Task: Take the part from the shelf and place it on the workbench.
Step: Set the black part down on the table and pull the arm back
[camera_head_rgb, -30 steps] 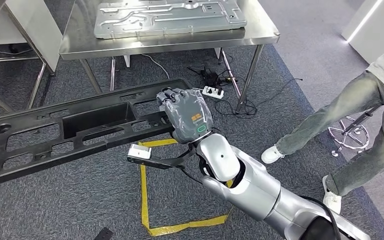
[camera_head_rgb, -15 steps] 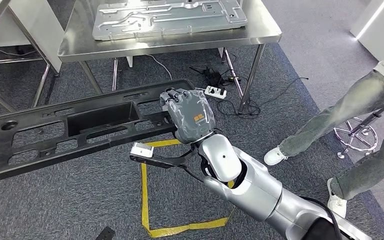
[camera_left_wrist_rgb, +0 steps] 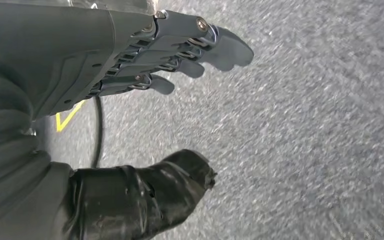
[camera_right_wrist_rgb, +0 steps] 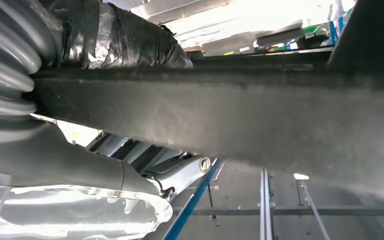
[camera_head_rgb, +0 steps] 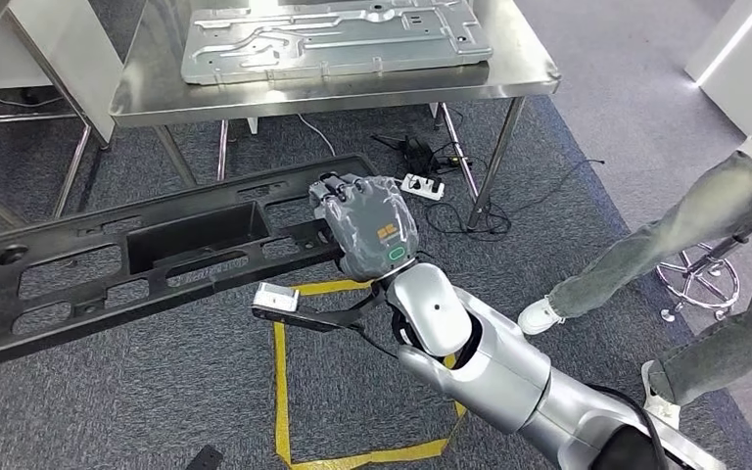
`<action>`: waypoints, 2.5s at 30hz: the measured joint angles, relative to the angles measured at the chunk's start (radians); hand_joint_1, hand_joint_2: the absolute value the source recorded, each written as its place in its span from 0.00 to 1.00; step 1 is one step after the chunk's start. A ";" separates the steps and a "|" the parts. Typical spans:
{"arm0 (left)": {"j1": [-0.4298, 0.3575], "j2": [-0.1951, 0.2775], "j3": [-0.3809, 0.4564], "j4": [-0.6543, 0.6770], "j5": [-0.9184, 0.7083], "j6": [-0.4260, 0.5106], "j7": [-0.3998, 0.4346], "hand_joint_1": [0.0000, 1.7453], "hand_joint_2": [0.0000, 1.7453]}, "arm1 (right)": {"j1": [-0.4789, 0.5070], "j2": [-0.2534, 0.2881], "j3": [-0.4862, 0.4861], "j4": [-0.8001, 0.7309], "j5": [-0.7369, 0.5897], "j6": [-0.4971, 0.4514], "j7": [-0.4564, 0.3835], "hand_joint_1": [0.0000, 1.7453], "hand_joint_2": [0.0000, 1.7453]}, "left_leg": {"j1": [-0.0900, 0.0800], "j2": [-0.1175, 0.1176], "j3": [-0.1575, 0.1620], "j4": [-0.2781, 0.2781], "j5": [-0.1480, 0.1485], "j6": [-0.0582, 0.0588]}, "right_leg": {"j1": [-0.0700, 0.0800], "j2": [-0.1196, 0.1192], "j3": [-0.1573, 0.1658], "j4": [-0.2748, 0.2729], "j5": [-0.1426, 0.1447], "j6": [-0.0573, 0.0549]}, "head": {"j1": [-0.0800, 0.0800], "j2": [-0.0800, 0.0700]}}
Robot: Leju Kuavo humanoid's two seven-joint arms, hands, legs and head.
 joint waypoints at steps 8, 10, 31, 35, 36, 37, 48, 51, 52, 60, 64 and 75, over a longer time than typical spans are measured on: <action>0.003 0.001 0.001 0.000 0.000 -0.003 0.001 0.00 1.00 | 0.002 -0.002 0.000 -0.001 -0.024 0.002 -0.004 1.00 1.00 | 0.001 -0.006 0.084 -0.005 -0.065 0.003 | -0.016 0.000 -0.137 0.078 0.047 0.014 | 0.004 0.000; 0.001 0.001 0.001 0.000 0.000 -0.003 0.001 0.00 1.00 | 0.001 -0.003 0.000 -0.002 -0.030 0.004 -0.002 1.00 1.00 | 0.001 -0.007 0.101 -0.007 -0.082 -0.007 | -0.010 0.000 -0.111 -0.018 0.104 0.005 | 0.003 0.000; 0.006 0.006 0.003 0.001 -0.006 0.005 0.013 0.00 1.00 | -0.019 -0.101 -0.061 -0.007 -0.166 0.085 0.076 1.00 1.00 | -0.004 -0.001 -0.020 0.002 0.026 0.006 | -0.005 0.009 0.026 0.032 -0.024 0.012 | -0.001 0.000; 0.005 0.006 0.005 0.001 -0.009 0.005 0.010 0.00 1.00 | -0.026 -0.155 -0.095 -0.007 -0.177 0.102 0.103 1.00 1.00 | -0.003 -0.002 0.028 -0.004 -0.010 0.014 | -0.013 0.007 -0.131 0.230 -0.104 0.026 | 0.002 0.000; 0.006 0.005 0.006 0.001 -0.008 0.005 0.009 0.00 1.00 | -0.024 -0.169 -0.101 -0.007 -0.177 0.105 0.110 1.00 1.00 | -0.003 -0.003 0.044 -0.004 -0.022 0.013 | -0.014 0.007 -0.148 0.223 -0.105 0.027 | 0.002 0.000; 0.007 0.004 0.006 0.001 -0.008 0.005 0.009 0.00 1.00 | -0.023 -0.184 -0.107 -0.007 -0.177 0.109 0.115 1.00 1.00 | -0.003 -0.005 0.060 -0.004 -0.034 0.012 | -0.015 0.007 -0.152 0.189 -0.084 0.027 | 0.002 0.000; -0.003 -0.004 0.006 0.003 0.000 0.009 0.017 0.00 1.00 | 0.003 -0.285 -0.146 -0.021 -0.173 0.124 0.136 1.00 1.00 | -0.004 -0.001 0.017 0.175 -0.100 -0.033 | -0.011 0.008 -0.066 -0.064 0.112 -0.030 | 0.002 0.000; -0.002 -0.004 0.006 0.003 0.000 0.010 0.025 0.00 1.00 | 0.020 -0.295 -0.149 -0.021 -0.172 0.123 0.137 1.00 1.00 | -0.004 0.000 -0.073 0.251 -0.162 -0.037 | -0.008 0.010 -0.034 -0.064 0.084 -0.033 | 0.001 0.000; -0.001 -0.004 0.006 0.003 0.000 0.010 0.028 0.00 1.00 | 0.026 -0.299 -0.149 -0.021 -0.171 0.123 0.137 1.00 1.00 | -0.004 0.000 -0.080 0.228 -0.153 -0.035 | -0.006 0.011 -0.021 -0.064 0.074 -0.033 | 0.001 0.000; 0.000 0.000 0.006 0.003 -0.002 0.016 0.036 0.00 1.00 | 0.058 -0.340 -0.177 -0.034 -0.154 0.126 0.152 1.00 1.00 | -0.022 -0.003 -0.008 -0.030 0.048 0.010 | -0.004 0.014 0.038 -0.053 0.028 -0.003 | 0.002 0.000; -0.005 -0.001 0.009 0.003 -0.003 0.016 0.035 0.00 1.00 | 0.071 -0.357 -0.194 -0.049 -0.148 0.130 0.149 1.00 1.00 | -0.016 -0.001 0.033 -0.045 0.034 0.020 | -0.011 0.009 -0.058 0.114 -0.033 0.021 | 0.010 0.000; -0.009 0.000 0.017 0.003 -0.012 0.015 0.031 0.00 1.00 | 0.117 -0.368 -0.200 -0.061 -0.026 0.149 0.110 1.00 1.00 | -0.003 -0.008 0.097 -0.017 -0.051 -0.035 | -0.033 0.007 -0.074 -0.049 0.106 0.011 | 0.017 0.000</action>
